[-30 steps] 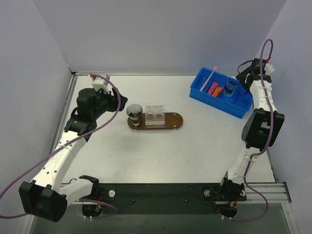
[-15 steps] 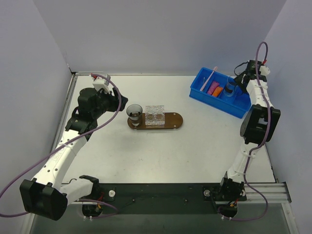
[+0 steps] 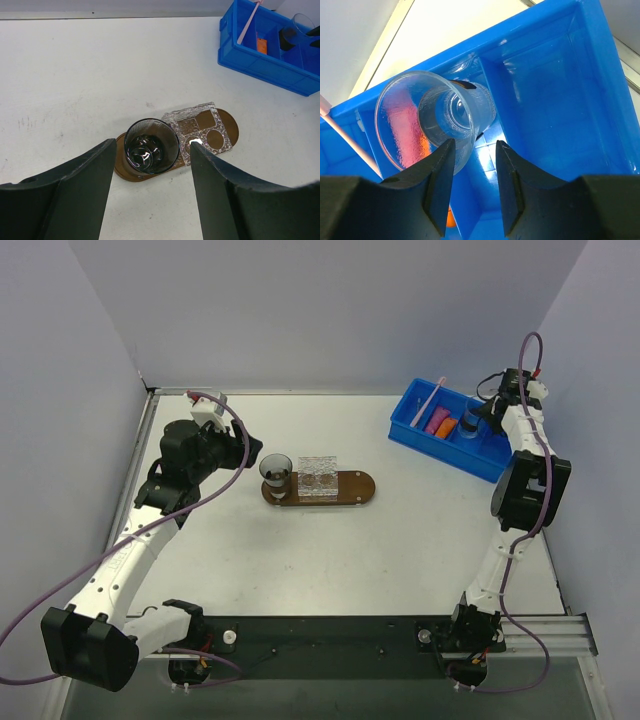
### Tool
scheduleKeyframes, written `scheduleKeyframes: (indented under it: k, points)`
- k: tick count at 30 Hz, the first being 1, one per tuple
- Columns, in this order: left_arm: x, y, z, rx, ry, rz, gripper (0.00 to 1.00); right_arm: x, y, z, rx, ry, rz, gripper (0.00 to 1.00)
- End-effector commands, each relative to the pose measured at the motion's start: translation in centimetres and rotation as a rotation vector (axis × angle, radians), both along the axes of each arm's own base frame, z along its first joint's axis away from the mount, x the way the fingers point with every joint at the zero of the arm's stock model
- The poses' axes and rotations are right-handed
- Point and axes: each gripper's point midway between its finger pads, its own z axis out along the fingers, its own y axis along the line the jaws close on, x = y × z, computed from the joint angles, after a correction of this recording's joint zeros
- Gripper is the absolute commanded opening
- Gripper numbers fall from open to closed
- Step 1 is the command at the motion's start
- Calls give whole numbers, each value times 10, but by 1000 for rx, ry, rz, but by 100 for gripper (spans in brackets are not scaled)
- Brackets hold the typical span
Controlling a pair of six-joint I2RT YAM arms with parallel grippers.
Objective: Prepare toiletry sets of a toothbrush and toothpaste on the tray
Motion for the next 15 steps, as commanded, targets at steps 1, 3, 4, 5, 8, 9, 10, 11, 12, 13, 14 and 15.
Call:
scheduleKeyframes:
  k: [1,3,4,5,8,9,10,11,12,13,14,15]
  points:
    - [6,1,19,4,-54,5,70,-1,2,0,-5,9,-2,31]
    - [5,1,20,3,-55,5,70,-1,2,2,-4,4,0,26]
    - [6,1,20,2,-56,7,70,0,3,3,2,-1,2,25]
    - [5,1,20,4,-55,7,70,0,3,3,6,-2,1,23]
    - [5,1,21,2,-58,6,70,2,5,2,16,-5,7,19]
    - [6,1,21,3,-58,7,71,2,6,3,18,-6,7,18]
    - [5,1,21,4,-60,7,70,1,5,2,21,-6,6,16]
    - [5,2,20,6,-56,10,70,0,5,3,24,-6,7,12]
    - [5,2,20,5,-57,10,70,-1,6,2,28,-6,9,8]
    - [5,1,21,4,-59,7,70,-1,8,4,30,-12,12,4]
    - [5,1,22,4,-60,7,70,-2,9,7,35,-16,16,0]
    - [4,1,22,2,-61,6,70,-4,9,7,36,-15,16,0]
